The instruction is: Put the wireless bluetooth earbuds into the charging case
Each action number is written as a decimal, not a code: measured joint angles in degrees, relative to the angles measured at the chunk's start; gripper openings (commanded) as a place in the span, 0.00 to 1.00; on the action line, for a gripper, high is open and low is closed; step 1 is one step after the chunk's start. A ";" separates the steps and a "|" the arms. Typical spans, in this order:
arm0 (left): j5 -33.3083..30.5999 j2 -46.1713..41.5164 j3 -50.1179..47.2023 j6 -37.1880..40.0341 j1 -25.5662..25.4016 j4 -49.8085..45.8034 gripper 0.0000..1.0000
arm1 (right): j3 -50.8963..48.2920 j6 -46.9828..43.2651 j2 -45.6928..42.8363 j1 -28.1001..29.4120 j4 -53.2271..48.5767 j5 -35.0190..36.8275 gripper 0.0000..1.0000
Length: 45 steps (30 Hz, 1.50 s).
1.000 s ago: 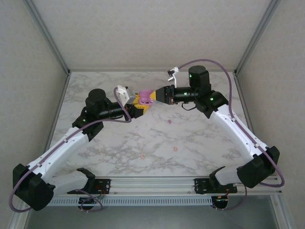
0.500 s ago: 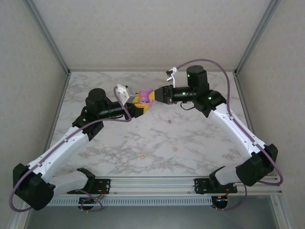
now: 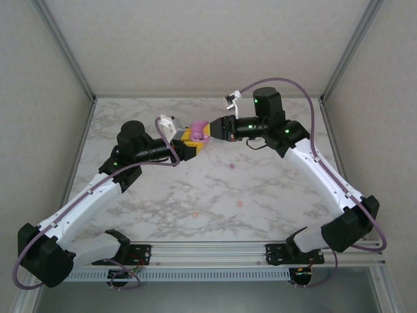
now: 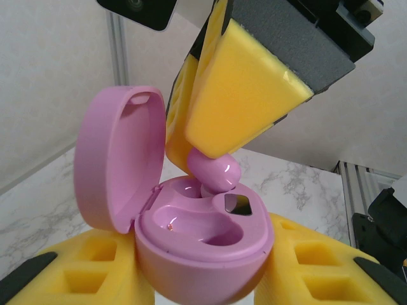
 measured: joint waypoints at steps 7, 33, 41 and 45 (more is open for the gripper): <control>0.00 0.00 0.00 -0.42 0.00 0.09 0.20 | 1.03 -0.70 0.07 0.09 -1.73 0.63 0.32; -1.09 -0.02 0.00 -0.17 -0.22 1.09 0.20 | 2.36 -0.46 -0.07 0.09 -3.61 3.74 0.37; -1.09 -0.02 0.00 0.31 -0.24 1.05 0.20 | 2.36 -0.24 -0.81 0.09 -3.58 4.72 0.35; -1.16 -0.02 0.00 0.52 -0.26 1.05 0.20 | 2.36 -0.09 -1.22 0.09 -3.58 4.68 0.30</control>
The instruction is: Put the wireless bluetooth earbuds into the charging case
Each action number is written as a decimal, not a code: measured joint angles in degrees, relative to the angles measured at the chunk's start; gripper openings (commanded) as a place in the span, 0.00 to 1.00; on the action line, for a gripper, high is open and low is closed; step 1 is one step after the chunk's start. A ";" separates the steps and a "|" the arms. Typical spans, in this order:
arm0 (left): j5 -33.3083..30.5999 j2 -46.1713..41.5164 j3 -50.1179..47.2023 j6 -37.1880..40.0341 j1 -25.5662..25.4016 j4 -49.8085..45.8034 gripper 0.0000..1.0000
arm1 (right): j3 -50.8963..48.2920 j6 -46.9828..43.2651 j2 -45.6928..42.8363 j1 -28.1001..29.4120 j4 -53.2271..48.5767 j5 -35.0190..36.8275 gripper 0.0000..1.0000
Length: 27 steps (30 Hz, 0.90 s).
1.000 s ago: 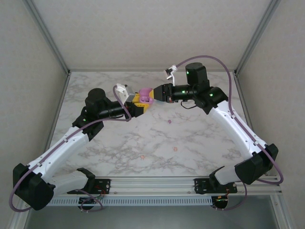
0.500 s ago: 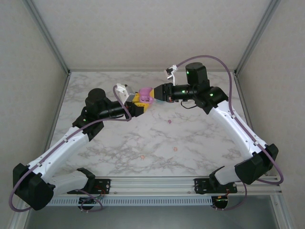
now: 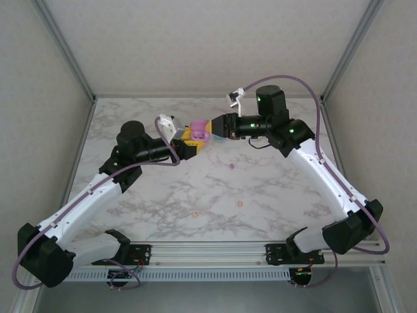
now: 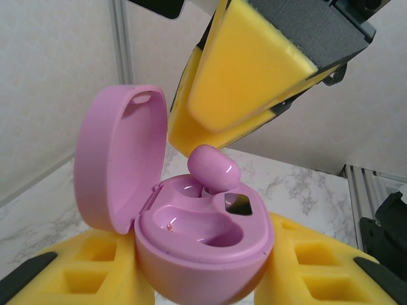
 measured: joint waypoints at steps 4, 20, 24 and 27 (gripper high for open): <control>-0.13 0.00 0.00 0.04 0.00 0.00 0.20 | 0.00 0.02 -0.09 0.02 0.02 -0.09 0.29; -0.35 0.00 0.00 0.17 -0.35 0.00 0.20 | 0.00 0.00 -0.09 0.96 -0.07 -1.49 0.32; -0.74 0.00 0.00 0.17 -0.37 -0.02 0.20 | 0.00 -0.50 -0.22 0.98 -0.39 -0.09 0.36; -2.03 -0.02 0.00 0.20 -0.37 -0.07 0.20 | 0.00 -1.77 -1.66 0.98 -1.46 3.30 0.36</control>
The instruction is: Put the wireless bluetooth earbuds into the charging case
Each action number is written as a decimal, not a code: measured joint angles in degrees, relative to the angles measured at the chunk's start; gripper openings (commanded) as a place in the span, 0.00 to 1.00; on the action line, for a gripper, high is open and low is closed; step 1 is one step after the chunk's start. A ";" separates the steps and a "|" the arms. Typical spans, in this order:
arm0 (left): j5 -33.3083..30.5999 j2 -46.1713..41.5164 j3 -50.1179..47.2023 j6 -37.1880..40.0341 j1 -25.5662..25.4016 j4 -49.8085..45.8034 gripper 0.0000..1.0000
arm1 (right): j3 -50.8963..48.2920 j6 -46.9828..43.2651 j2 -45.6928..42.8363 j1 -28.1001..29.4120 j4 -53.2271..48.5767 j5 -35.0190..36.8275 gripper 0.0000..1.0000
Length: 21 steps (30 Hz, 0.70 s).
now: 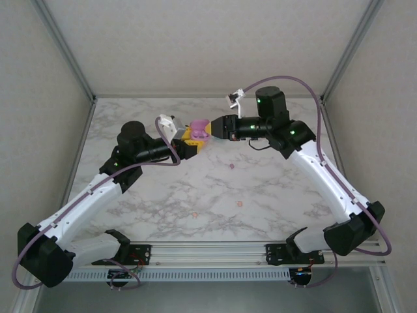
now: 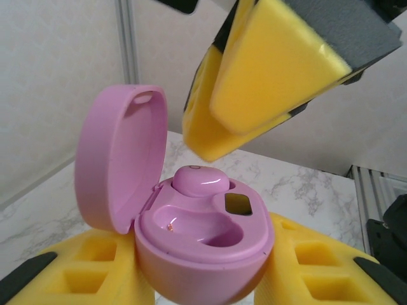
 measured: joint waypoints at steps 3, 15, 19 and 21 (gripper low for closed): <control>-1.46 -0.31 0.00 0.00 0.00 -0.15 0.20 | -0.79 -1.36 -3.91 -0.13 -1.18 6.45 0.39; -7.82 -5.70 -1.79 -0.37 0.00 0.09 0.20 | -10.38 0.46 -1.09 -11.34 -9.51 29.90 0.42; -8.83 -6.84 -1.90 -1.09 0.00 0.07 0.20 | -11.56 0.44 11.19 -11.43 -10.49 27.85 0.41; -9.09 -7.34 -1.90 -1.14 0.00 0.02 0.20 | -11.56 0.46 16.02 -11.41 -10.45 26.32 0.41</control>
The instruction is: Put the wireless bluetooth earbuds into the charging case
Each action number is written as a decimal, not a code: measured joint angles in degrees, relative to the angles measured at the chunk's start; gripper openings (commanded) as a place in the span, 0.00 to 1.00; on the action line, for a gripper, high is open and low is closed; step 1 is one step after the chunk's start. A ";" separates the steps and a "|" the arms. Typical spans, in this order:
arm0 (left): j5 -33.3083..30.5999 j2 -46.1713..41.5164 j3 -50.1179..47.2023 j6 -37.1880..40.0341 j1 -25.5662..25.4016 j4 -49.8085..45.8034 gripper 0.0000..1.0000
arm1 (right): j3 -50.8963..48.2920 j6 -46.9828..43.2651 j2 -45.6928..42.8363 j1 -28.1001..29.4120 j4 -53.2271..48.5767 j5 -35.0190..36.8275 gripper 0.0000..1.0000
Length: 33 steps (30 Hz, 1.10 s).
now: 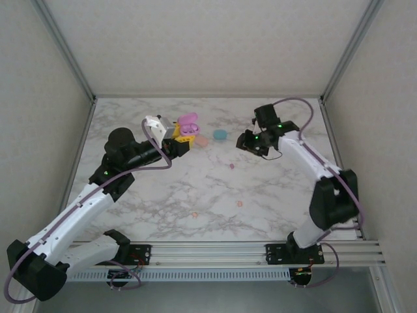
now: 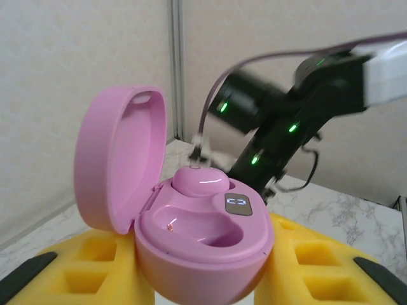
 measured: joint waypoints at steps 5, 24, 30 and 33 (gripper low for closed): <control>-1.07 -1.27 0.00 0.02 -0.02 -0.81 0.20 | 0.00 0.02 7.65 0.59 0.31 -1.68 0.42; -1.53 -1.70 0.00 0.04 0.00 -1.70 0.20 | 3.30 -0.17 18.38 2.19 1.29 -3.39 0.41; -1.79 -1.70 0.00 0.04 0.00 -1.90 0.20 | 4.39 -0.20 19.85 2.25 1.33 -4.04 0.39; -2.12 -1.70 0.00 0.07 0.00 -2.51 0.20 | 4.83 -0.24 20.74 2.34 1.53 -4.24 0.39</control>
